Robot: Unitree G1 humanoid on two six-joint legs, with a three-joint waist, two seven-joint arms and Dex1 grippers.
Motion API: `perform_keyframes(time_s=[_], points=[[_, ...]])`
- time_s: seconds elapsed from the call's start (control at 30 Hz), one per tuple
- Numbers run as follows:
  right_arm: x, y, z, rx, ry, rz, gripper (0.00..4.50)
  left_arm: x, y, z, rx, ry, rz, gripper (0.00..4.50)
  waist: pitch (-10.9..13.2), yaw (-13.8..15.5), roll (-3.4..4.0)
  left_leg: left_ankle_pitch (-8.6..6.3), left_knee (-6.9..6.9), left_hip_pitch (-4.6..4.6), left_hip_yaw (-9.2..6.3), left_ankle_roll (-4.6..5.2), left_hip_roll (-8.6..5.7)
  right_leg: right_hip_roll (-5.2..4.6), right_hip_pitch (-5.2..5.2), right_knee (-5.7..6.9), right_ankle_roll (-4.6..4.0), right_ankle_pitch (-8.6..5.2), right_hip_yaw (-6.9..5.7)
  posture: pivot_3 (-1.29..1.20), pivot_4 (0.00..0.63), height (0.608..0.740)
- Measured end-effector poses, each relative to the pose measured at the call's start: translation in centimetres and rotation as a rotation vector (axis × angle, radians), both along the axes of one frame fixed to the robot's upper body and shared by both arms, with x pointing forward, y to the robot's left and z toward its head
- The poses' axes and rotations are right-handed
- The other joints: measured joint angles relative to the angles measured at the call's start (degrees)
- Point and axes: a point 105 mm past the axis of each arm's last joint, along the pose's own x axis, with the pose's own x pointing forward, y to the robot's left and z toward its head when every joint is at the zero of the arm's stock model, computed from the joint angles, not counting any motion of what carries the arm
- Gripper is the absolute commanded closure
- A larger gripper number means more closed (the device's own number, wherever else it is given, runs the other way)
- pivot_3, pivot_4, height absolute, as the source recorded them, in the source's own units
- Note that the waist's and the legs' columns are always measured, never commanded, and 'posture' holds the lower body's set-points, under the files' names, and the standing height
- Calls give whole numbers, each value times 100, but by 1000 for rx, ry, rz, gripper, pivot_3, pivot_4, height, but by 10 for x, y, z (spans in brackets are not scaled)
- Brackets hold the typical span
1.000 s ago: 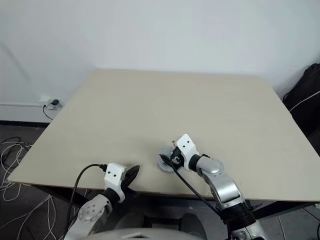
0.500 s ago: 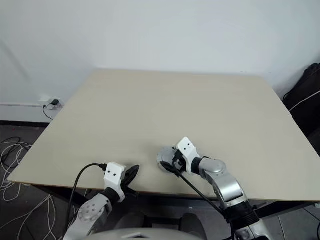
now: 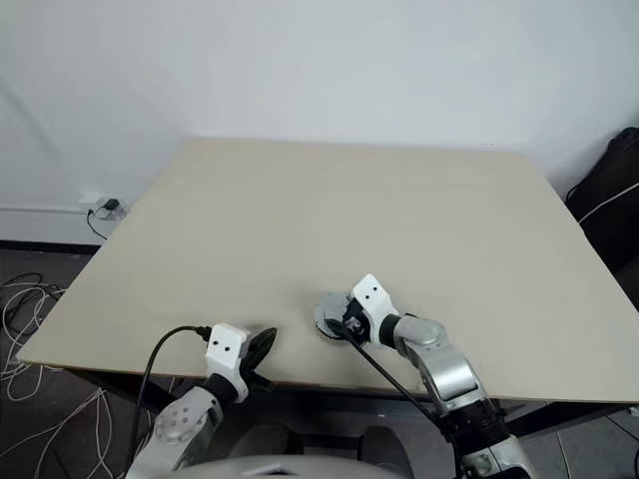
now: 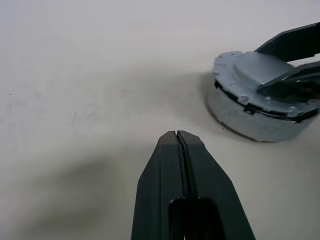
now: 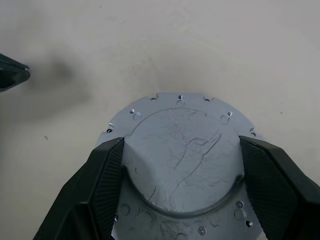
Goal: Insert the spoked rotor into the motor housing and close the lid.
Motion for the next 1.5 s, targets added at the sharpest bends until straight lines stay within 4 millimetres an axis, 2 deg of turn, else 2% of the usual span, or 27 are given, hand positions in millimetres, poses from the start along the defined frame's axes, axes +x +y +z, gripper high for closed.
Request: perform_keyframes(time_s=[0.6,0.9,1.17,1.5], points=[[-3,0,1,-66,-4,62,1301,-1,2,-21,-3,10,-5,4459,0,11,4,0,0,0,0,0,-1,-2,0,0,0,0,0,0,0,740],[-3,2,1,-98,13,62,1301,-1,1,-21,-5,10,-3,4459,-8,8,12,0,0,1,0,0,-1,-3,1,1,-1,0,0,0,0,740],[-3,1,2,-113,55,61,1301,0,0,-9,-9,-10,-7,4459,-14,12,18,-1,0,-1,0,1,-2,-4,0,-3,-2,0,0,0,0,740],[-4,3,1,-148,3,81,1301,1,-1,-4,-19,-6,-6,4459,-17,9,19,0,0,1,0,1,-2,-2,2,-1,-1,-1,-3,0,0,740]])
